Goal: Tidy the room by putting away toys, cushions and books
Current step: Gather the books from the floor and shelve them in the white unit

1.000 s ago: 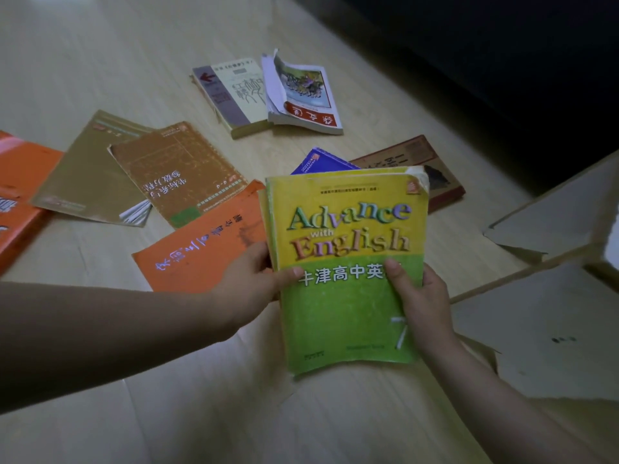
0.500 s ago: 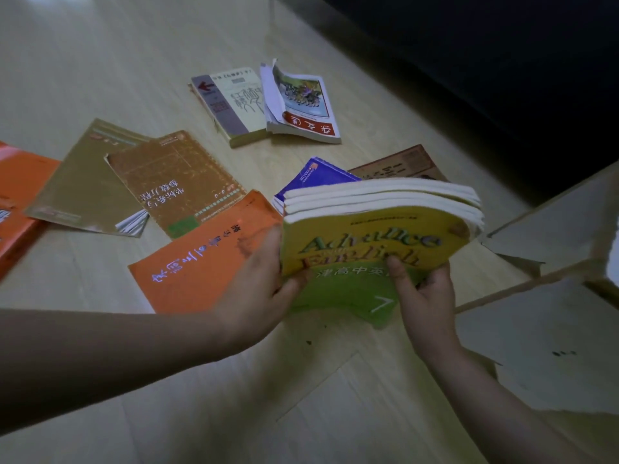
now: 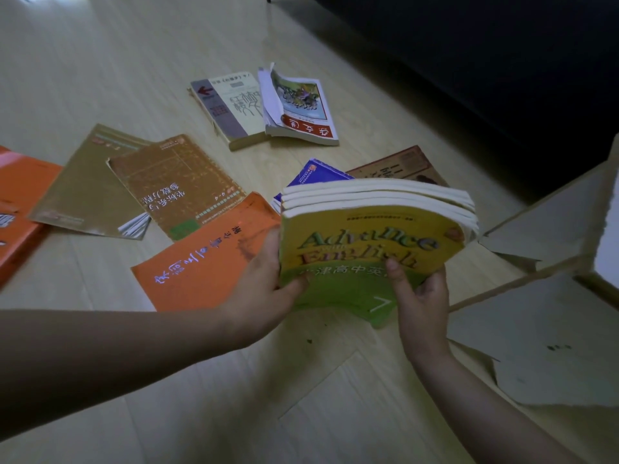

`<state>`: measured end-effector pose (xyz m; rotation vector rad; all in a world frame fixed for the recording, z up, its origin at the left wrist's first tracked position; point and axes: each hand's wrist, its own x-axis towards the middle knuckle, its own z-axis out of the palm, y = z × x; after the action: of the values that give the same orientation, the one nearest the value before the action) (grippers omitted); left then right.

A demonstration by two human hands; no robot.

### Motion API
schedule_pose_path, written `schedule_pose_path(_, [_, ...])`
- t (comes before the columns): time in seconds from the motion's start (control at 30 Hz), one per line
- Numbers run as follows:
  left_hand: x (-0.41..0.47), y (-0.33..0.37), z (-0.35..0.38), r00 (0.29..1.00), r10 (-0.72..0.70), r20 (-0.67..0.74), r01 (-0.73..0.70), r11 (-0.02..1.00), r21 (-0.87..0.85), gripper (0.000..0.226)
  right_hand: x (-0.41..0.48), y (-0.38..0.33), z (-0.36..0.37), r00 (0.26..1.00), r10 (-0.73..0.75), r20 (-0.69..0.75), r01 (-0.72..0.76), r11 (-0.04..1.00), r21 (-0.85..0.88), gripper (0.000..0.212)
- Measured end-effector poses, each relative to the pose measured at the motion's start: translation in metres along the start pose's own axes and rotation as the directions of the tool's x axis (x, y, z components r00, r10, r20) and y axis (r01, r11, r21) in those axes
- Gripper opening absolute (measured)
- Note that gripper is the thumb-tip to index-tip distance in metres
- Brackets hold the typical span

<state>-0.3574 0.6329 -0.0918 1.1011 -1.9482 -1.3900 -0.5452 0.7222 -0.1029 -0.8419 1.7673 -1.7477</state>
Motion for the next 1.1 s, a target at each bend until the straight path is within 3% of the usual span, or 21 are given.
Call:
schedule_pose_path(0.2, [0.001, -0.004, -0.002, 0.999, -0.028, 0.023, 0.027, 0.996, 0.081, 0.056, -0.002, 0.004, -0.002, 0.998, 0.058, 0.036, -0.059, 0.998, 0.018, 0.035])
schedule_pose_path(0.43, [0.002, -0.010, -0.004, 0.998, -0.037, 0.054, 0.021, 0.963, 0.270, 0.042, -0.002, 0.023, -0.009, 0.991, 0.117, 0.057, -0.109, 0.986, -0.126, 0.028])
schedule_pose_path(0.57, [0.005, -0.005, -0.012, 0.999, -0.001, 0.035, -0.008, 0.969, 0.247, 0.038, 0.002, 0.017, -0.009, 0.992, 0.113, 0.056, -0.104, 0.984, -0.145, 0.030])
schedule_pose_path(0.7, [0.005, 0.009, -0.032, 0.997, 0.060, 0.050, -0.069, 0.976, 0.207, 0.055, 0.001, -0.002, -0.002, 0.994, 0.087, 0.063, -0.078, 0.987, -0.141, 0.030])
schedule_pose_path(0.8, [0.004, 0.025, -0.043, 0.991, 0.123, 0.057, -0.132, 0.973, 0.188, 0.055, -0.002, -0.023, 0.000, 0.994, 0.083, 0.066, -0.071, 0.983, -0.168, 0.030])
schedule_pose_path(1.1, [0.012, 0.113, -0.064, 0.978, 0.207, 0.017, -0.207, 0.978, 0.031, 0.048, 0.002, -0.147, -0.028, 0.996, 0.065, 0.066, -0.044, 0.959, -0.280, 0.023])
